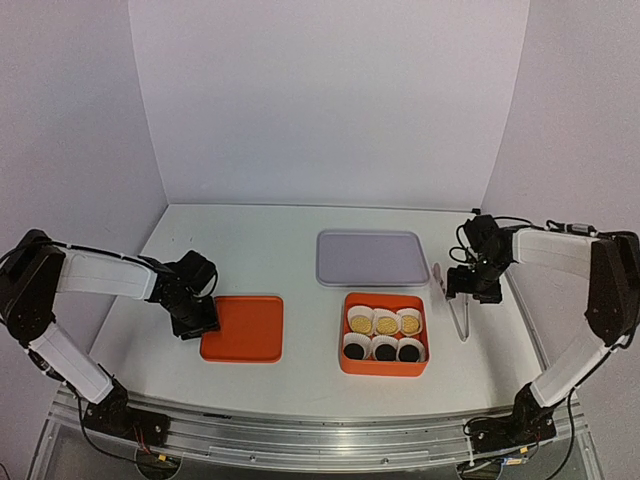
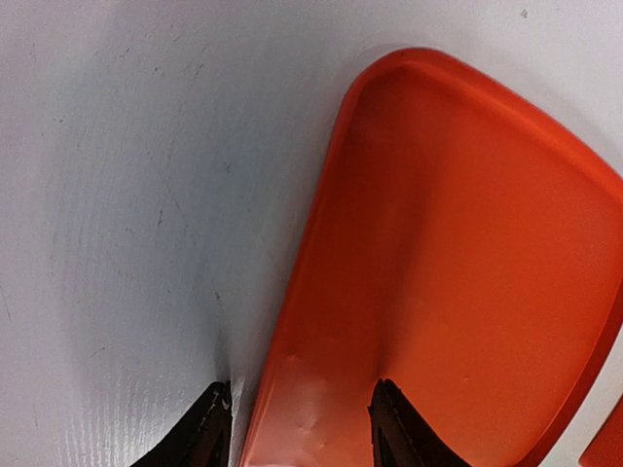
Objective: Pack the cookies
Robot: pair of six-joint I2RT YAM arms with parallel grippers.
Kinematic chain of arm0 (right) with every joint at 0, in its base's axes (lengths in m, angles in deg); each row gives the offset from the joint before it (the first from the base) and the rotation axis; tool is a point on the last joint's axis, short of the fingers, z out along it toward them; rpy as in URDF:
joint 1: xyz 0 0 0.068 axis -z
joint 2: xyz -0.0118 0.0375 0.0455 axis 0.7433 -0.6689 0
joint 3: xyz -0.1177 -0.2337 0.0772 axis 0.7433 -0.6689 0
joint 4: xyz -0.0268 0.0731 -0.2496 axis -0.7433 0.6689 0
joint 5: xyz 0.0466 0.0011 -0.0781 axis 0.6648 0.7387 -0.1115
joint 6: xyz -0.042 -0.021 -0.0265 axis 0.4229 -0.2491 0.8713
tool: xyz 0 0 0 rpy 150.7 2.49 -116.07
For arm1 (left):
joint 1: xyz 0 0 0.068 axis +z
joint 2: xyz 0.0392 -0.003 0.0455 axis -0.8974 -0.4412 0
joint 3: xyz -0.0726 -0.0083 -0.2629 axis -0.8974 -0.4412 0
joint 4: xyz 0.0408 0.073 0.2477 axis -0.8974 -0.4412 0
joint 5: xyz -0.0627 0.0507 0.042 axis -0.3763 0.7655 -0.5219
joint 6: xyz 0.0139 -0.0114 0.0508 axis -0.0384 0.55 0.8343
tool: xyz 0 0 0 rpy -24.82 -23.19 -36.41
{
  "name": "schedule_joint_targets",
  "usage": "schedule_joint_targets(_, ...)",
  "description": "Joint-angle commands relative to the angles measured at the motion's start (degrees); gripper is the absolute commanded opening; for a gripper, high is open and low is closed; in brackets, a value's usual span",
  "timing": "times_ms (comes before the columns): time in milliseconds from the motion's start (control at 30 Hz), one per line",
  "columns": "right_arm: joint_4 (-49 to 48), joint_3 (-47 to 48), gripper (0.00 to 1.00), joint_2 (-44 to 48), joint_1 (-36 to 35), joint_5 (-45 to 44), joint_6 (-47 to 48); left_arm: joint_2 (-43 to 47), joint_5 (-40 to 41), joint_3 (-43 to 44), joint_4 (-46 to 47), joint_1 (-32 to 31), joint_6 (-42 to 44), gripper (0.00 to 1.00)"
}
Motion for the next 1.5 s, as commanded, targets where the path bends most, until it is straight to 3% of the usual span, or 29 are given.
schedule_joint_targets(0, 0.9, 0.35, 0.89, 6.57, 0.21, 2.58, -0.47, -3.14, 0.47, 1.99, 0.81, 0.34, 3.17, 0.41)
schedule_joint_targets(300, 0.82, 0.21, 0.9, 14.77, 0.21, 8.99, 2.04, -6.33, 0.17, 2.93, 0.81, 0.34, 7.74, 0.01)
schedule_joint_targets(500, -3.69, -1.33, 0.91, 18.42, 0.14, 18.58, 10.26, -4.68, -1.75, 7.05, -1.55, 0.2, 11.49, 0.0)
schedule_joint_targets(633, -12.79, -3.46, 0.91, 21.33, -0.34, 29.53, 15.4, -0.39, -6.72, 11.86, -3.42, 0.24, 13.57, 0.0)
schedule_joint_targets(833, -19.69, -3.39, 0.91, 23.17, -8.49, 33.42, 37.95, 5.73, -17.23, 17.96, -5.09, 0.25, 17.51, 0.0)
schedule_joint_targets(933, -24.82, -4.17, 0.92, 22.29, -13.94, 33.16, 49.07, 6.3, -21.49, 21.73, -8.5, 0.25, 18.35, 0.0)
schedule_joint_targets(1167, -39.32, -6.3, 0.91, 18.91, -19.4, 43.73, 67.7, 6.23, -36.59, 24.18, -12.62, 0.25, 18.47, 0.0)
schedule_joint_targets(1300, -40.94, -3.49, 0.91, 15.86, -21.94, 46.86, 73.72, 3.09, -40.84, 25.69, -18.95, 0.25, 19.48, 0.0)
schedule_joint_targets(1467, -39.45, -0.73, 0.88, 11.39, -24.77, 51.46, 81.59, 2.3, -46.94, 25.62, -17.09, 0.25, 17.89, 0.0)
